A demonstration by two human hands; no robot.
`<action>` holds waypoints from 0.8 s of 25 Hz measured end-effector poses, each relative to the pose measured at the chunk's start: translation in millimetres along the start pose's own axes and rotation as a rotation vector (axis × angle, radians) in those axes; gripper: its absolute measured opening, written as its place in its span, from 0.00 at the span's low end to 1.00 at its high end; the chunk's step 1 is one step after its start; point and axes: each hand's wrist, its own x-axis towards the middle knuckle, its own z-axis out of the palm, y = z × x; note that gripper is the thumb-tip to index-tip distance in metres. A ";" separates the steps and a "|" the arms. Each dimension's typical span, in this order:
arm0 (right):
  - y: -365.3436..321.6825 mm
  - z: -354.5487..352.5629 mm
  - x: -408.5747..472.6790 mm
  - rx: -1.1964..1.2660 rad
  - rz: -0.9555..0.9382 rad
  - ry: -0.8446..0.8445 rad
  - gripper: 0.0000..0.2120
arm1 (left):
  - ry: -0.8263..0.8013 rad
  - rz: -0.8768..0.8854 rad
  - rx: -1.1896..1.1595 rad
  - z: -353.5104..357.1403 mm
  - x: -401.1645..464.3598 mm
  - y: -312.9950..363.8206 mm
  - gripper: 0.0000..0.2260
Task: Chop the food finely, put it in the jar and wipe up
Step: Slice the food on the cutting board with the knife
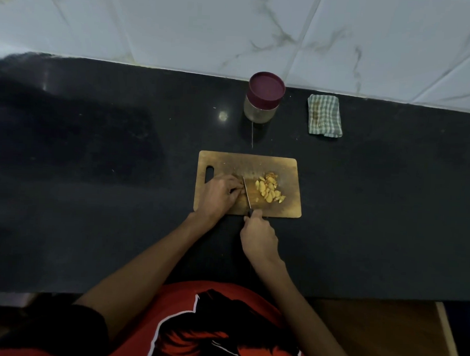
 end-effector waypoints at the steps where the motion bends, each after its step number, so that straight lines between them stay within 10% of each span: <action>1: 1.9 2.2 -4.1 -0.010 0.002 0.006 0.10 | 0.000 0.004 0.004 0.2 -0.1 -0.9 0.07; 20: -9.0 1.2 9.7 -0.056 0.064 -0.050 0.08 | 0.023 0.010 0.000 5.7 0.9 -7.0 0.06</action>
